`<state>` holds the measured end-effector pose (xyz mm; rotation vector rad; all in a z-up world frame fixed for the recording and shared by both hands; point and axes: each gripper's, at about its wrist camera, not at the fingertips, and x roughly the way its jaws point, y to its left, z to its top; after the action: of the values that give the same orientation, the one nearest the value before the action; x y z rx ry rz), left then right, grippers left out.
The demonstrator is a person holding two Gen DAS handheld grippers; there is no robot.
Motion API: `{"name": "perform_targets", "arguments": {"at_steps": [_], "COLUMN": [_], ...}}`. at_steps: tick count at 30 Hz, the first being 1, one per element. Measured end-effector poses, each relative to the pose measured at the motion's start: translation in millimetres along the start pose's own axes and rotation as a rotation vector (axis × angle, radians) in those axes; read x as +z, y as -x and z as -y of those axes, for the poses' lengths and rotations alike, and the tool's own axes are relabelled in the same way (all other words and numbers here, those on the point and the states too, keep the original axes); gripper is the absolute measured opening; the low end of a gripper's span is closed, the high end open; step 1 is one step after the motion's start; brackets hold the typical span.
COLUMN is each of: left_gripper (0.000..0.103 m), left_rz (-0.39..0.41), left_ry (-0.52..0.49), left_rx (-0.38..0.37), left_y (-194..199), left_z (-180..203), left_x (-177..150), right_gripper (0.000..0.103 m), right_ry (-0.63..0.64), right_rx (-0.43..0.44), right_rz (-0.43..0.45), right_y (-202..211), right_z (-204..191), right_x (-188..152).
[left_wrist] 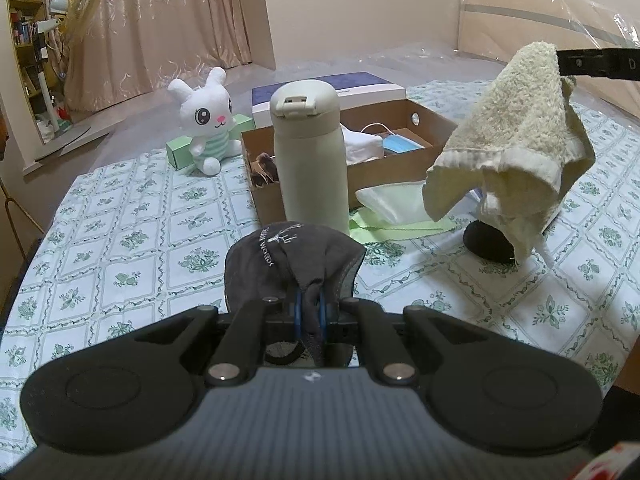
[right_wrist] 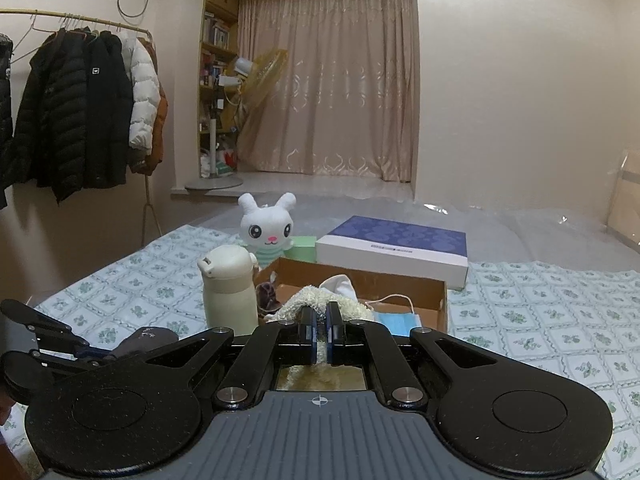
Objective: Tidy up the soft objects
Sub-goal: 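Carry the black mask with the left gripper while the right carries the cream towel to the box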
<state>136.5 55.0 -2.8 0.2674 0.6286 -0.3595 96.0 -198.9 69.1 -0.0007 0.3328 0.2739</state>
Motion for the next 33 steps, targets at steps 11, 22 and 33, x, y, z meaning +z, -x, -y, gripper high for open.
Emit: {"name": "perform_targets", "arguments": {"at_steps": [11,22,33], "left_gripper": [0.007,0.007,0.007], "left_rz": [0.021,0.068,0.121], "left_ry": [-0.006,-0.046,-0.061], "left_rx": [-0.031,-0.116,-0.176], "left_y": [11,34,29], "left_z": [2,22,52], "left_x": [12,36,76], "right_gripper": [0.004,0.004,0.004], "right_ry": [-0.005,-0.012,-0.004], "right_rx": [-0.005,-0.023,-0.049], "right_rz": [0.005,0.031,0.057], "right_y": [1,7,16], "right_z": [1,11,29], "right_x": [4,16,32]}}
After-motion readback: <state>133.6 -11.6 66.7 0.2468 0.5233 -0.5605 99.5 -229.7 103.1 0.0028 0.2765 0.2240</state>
